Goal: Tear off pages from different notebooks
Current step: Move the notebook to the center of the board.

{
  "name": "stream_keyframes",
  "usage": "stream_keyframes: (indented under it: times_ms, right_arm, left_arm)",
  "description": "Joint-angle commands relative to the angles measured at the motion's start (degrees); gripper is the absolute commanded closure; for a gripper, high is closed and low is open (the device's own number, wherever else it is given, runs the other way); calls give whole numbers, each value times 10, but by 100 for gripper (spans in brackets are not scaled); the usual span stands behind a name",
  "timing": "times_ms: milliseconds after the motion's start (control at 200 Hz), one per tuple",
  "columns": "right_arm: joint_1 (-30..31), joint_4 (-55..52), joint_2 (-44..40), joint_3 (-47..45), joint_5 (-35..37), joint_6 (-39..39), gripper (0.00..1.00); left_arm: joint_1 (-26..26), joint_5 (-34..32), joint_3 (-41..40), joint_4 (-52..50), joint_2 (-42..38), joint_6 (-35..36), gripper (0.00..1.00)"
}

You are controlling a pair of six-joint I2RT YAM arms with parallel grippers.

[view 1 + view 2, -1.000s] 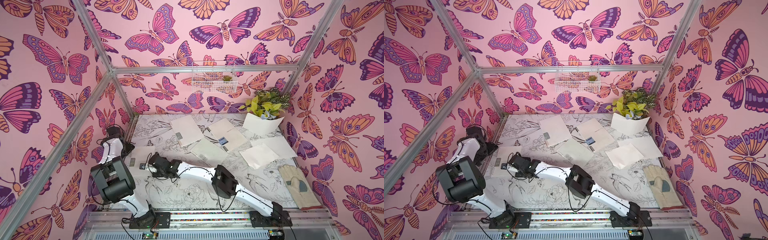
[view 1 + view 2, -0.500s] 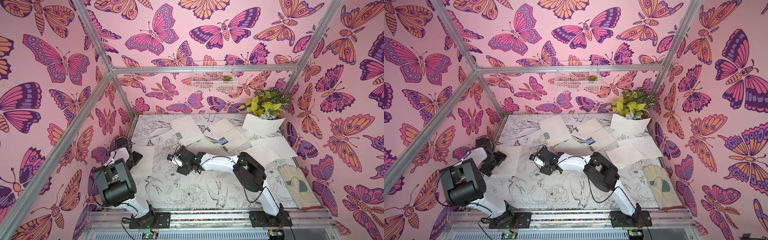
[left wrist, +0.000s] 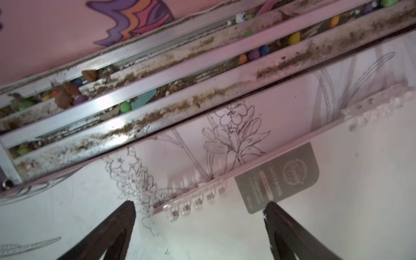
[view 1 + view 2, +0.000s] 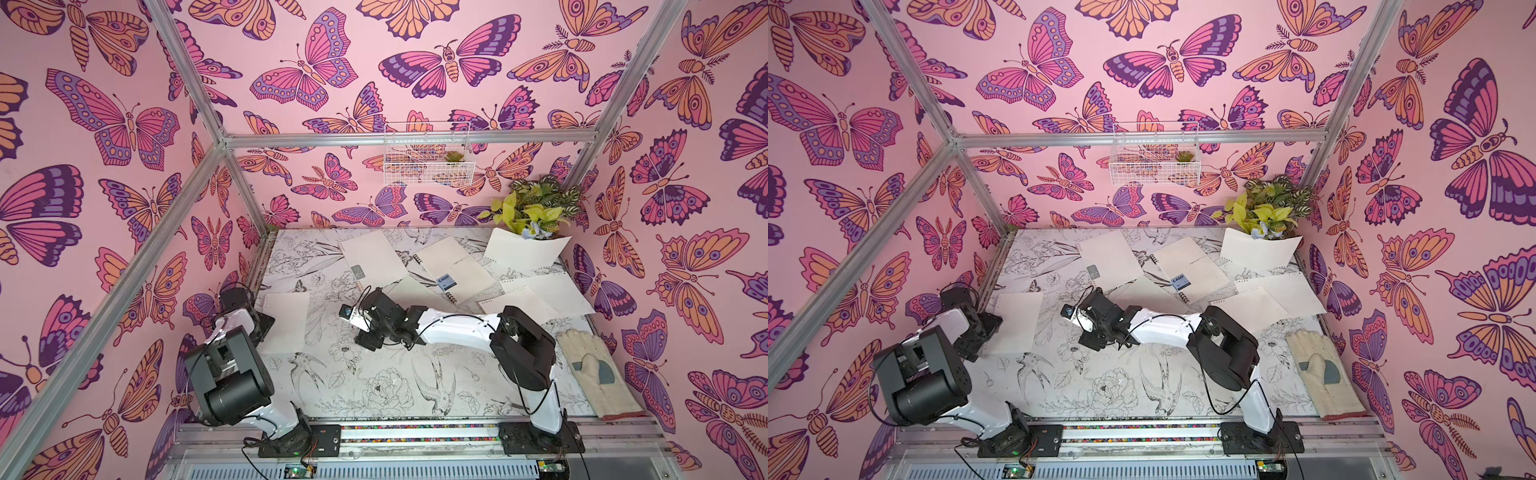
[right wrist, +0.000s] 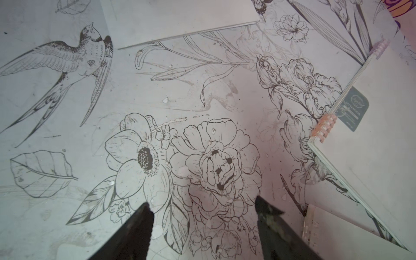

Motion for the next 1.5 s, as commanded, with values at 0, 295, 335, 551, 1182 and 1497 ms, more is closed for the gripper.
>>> stream_keyframes:
  times_ms: [0,295,335,551,1182,1497]
  right_arm:
    - [-2,13,-6,-7,-16,1,24]
    - [-5,2,-17,-14,-27,-21,25]
    - [-5,0,-19,-15,-27,-24,25]
    - [-7,-26,-25,-9,-26,-36,24]
    - [-14,-38,-75,-37,7,-42,25]
    - [-113,73,-108,-89,-116,166,25]
  left_arm:
    - [-3,-14,16,3,20,3,22]
    - [-15,-23,88,-62,73,40,51]
    - [-15,-17,92,-68,74,44,56]
    - [-21,25,102,-104,86,68,69]
    - [-144,46,87,-158,120,84,70]
    - [-192,65,57,-147,113,84,71]
